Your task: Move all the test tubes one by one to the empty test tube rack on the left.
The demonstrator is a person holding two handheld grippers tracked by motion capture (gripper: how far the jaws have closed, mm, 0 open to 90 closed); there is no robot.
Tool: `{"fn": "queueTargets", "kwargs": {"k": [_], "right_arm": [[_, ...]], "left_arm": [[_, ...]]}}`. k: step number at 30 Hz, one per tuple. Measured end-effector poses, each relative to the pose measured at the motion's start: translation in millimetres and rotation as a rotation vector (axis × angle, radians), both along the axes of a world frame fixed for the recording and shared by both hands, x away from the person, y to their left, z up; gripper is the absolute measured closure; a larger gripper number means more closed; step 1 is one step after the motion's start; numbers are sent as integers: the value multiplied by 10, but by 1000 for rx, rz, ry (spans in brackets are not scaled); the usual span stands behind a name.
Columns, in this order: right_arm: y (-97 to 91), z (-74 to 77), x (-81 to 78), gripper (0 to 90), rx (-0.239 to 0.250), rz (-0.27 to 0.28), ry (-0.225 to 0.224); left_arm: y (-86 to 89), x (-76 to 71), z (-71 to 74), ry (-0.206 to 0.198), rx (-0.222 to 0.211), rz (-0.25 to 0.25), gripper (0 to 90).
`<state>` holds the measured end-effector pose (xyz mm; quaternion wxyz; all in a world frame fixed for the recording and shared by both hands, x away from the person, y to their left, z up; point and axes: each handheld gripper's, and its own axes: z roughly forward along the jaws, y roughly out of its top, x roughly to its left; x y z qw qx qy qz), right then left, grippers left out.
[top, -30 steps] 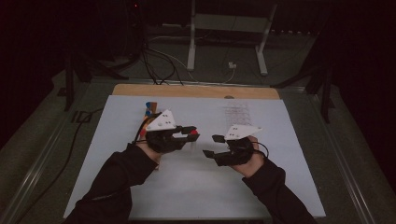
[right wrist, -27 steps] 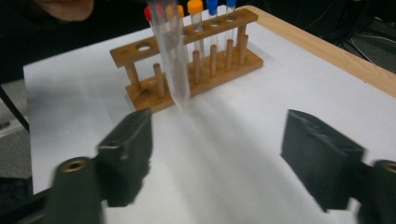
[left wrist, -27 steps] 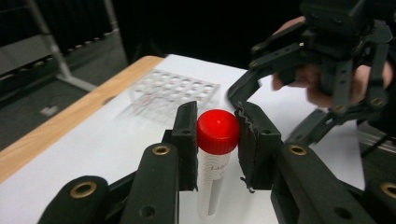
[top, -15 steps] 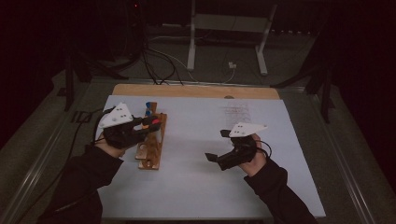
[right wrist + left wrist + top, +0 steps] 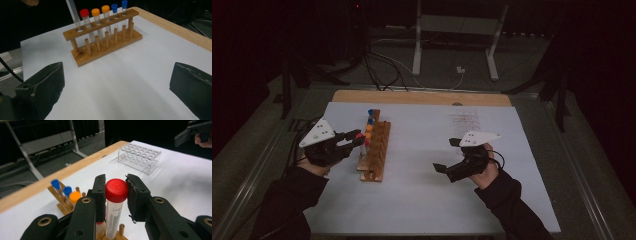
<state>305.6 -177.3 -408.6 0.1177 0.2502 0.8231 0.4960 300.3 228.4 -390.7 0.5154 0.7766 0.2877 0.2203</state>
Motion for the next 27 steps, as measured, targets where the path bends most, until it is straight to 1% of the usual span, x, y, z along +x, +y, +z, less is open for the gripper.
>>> {"fn": "queueTargets", "kwargs": {"k": [2,3,4,5,6,10,13,15,17,20,21,22,23,24,25,26,27], "right_arm": [[-3,6,-6,0,3,1,-2],[-4,6,-8,0,3,0,-3],[-4,5,-8,0,2,1,-3],[-5,3,-7,0,2,1,-4],[-5,0,-4,0,2,2,-4],[-2,-5,-3,0,-1,3,-2],[-7,3,-4,0,3,3,-2],[-11,4,-3,0,2,2,-4],[-16,4,-2,0,2,1,-4],[-25,4,0,0,3,-2,0],[-28,5,0,0,4,-2,0],[-33,6,0,0,4,-1,-1],[-35,8,-2,0,3,-2,-3],[-38,11,-5,0,3,-1,-4],[-42,14,-9,0,6,-2,-4],[-50,17,-10,0,6,-3,-6],[-56,20,-12,0,7,-5,-6]], "left_arm": [[11,8,-82,7,17,16,715],[16,13,-122,19,15,16,715],[13,15,-162,25,23,21,715],[9,17,-201,33,27,21,715],[11,23,-239,46,21,17,715],[-1,51,-368,81,42,24,715],[-17,72,-437,100,60,23,714],[-36,79,-474,108,77,21,713],[-52,82,-501,113,85,23,713],[-53,74,-504,115,83,18,708],[-42,65,-493,119,63,3,679],[-39,52,-476,121,52,-1,592],[-48,32,-458,113,56,10,484],[-52,12,-440,116,50,4,383],[-60,-8,-423,121,40,-3,318],[-72,-35,-407,119,36,-3,249],[-77,-61,-393,119,25,-21,199]]}}
